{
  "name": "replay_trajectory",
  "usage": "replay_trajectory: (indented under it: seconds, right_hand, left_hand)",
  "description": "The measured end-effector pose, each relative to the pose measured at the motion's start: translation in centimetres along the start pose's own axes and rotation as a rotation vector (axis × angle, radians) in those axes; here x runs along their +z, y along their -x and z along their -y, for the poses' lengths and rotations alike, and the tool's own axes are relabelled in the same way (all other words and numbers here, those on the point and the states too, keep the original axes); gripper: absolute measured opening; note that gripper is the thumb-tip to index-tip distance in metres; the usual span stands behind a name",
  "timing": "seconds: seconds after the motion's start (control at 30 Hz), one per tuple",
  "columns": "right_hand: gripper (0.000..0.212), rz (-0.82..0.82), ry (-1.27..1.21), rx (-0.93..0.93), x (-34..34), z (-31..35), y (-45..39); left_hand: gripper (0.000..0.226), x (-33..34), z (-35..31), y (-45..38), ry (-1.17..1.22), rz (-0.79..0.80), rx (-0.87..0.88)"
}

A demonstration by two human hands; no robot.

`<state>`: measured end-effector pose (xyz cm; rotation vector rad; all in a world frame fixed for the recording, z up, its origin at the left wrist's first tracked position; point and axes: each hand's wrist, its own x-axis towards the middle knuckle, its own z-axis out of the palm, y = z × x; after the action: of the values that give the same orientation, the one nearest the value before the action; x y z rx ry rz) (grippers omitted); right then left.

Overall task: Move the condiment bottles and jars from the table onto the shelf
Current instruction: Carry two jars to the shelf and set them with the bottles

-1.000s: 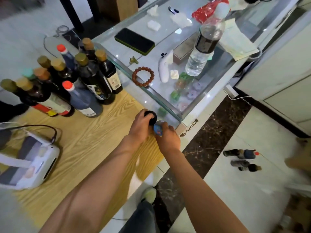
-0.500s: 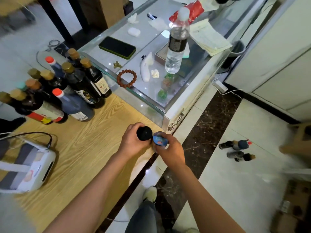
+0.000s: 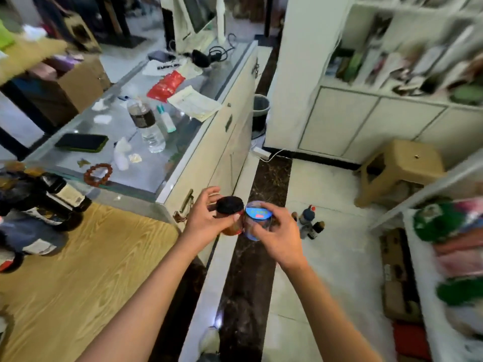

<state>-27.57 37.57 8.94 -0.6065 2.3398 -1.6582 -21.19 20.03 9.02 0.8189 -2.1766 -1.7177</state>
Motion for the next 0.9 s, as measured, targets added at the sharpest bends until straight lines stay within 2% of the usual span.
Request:
replay_trajectory:
  seconds: [0.07,0.17,0.23,0.37,0.5,0.67,0.9]
  right_hand:
    - [0.041,-0.103,-0.010,-0.020,-4.8,0.4,0.6]
    - [0.045,-0.261,-0.002,-0.070,-13.5,1.1,1.6]
    - [0.040,-0.353,0.010,-0.084,-19.0,1.2,2.3]
    - [0.047,-0.526,0.024,-0.085,-30.3,1.2,4.9]
    - [0.045,-0.707,0.081,-0.108,-40.8,2.0,8.4]
    - [0.043,-0.959,0.133,-0.133,-50.8,2.8,12.8]
    - [0.043,-1.234,0.269,-0.096,-61.9,4.2,18.0]
  left_hand:
    - [0.076,3.7,-3.8,0.3,0.014,0.060,0.058]
    - [0.073,10.6,-9.8,1.6,0.048,0.172,0.167]
    - [0.073,15.2,-13.4,2.6,0.063,0.237,0.240]
    - [0.075,24.7,-20.4,5.4,0.078,0.365,0.361]
    - [0.080,33.7,-27.1,9.3,0.125,0.495,0.483]
    - [0.075,43.0,-33.4,14.7,0.205,0.646,0.585]
    - [0.071,54.3,-40.4,20.4,0.281,0.859,0.710]
